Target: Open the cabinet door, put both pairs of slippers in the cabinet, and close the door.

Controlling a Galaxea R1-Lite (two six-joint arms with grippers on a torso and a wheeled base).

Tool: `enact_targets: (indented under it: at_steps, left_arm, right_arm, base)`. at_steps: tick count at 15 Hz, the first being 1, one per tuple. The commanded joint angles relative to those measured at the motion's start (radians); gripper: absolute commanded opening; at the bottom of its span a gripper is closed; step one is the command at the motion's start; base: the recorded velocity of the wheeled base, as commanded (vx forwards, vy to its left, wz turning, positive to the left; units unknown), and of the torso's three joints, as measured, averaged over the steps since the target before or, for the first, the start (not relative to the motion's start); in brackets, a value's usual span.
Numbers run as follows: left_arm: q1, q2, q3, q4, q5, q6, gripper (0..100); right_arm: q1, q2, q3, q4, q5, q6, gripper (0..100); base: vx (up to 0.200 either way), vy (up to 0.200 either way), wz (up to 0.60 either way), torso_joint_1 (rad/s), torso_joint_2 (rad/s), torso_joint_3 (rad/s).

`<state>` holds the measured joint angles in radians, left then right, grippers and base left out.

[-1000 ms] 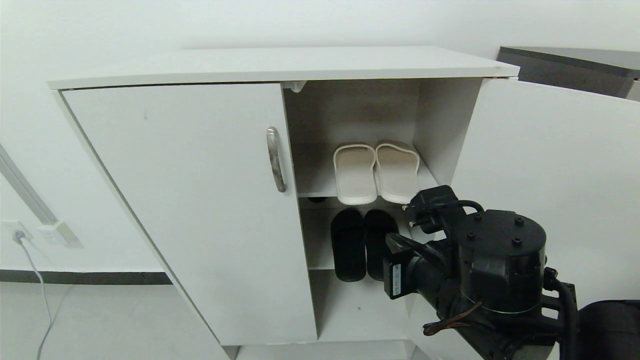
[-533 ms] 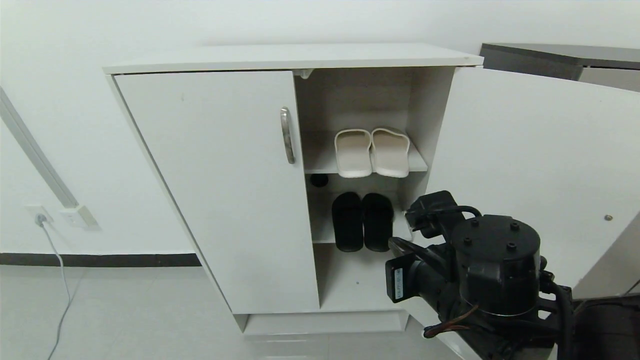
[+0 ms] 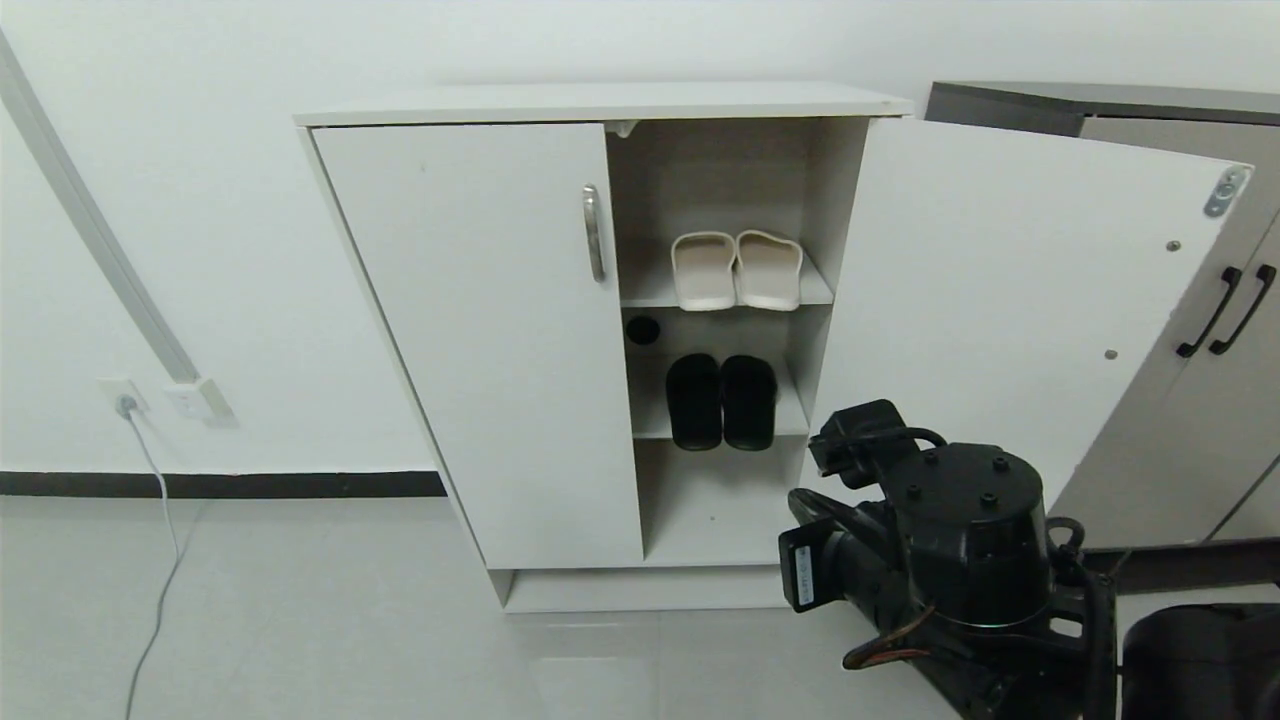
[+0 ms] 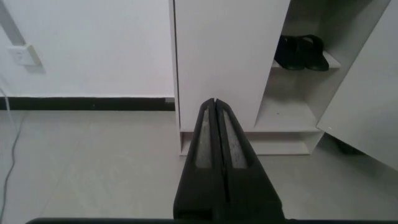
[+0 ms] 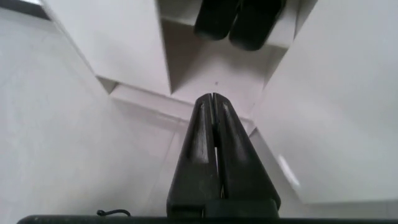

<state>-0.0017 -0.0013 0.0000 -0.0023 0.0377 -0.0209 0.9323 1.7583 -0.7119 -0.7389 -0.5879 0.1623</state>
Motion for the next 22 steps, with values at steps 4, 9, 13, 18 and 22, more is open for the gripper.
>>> enact_targets:
  at_steps: [4,9,13,18,22]
  left_arm:
    - [0.0,0.001,0.0,-0.001,0.001,-0.001,0]
    - [0.0,0.001,0.0,-0.001,0.001,-0.001,0]
    - [0.0,0.001,0.0,-0.001,0.001,-0.001,0]
    - [0.0,0.001,0.0,-0.001,0.001,-0.001,0]
    - [0.0,0.001,0.0,-0.001,0.001,-0.001,0]
  right_arm:
    - [-0.001,0.012,0.0,0.0,-0.003,0.0,0]
    - [-0.001,0.013,0.002,0.001,-0.003,0.0,0]
    - [-0.001,0.015,0.002,0.001,-0.003,0.0,0]
    - [-0.003,0.023,0.0,0.0,-0.004,0.002,0]
    - [-0.003,0.024,0.0,0.0,-0.004,0.0,0]
  base:
    - [0.0,0.0,0.0,0.0,0.0,0.0]
    - [0.0,0.0,0.0,0.0,0.0,0.0]
    - [0.0,0.0,0.0,0.0,0.0,0.0]
    - [0.0,0.0,0.0,0.0,-0.03,-0.035]
    - [0.0,0.0,0.0,0.017,-0.28,-0.343]
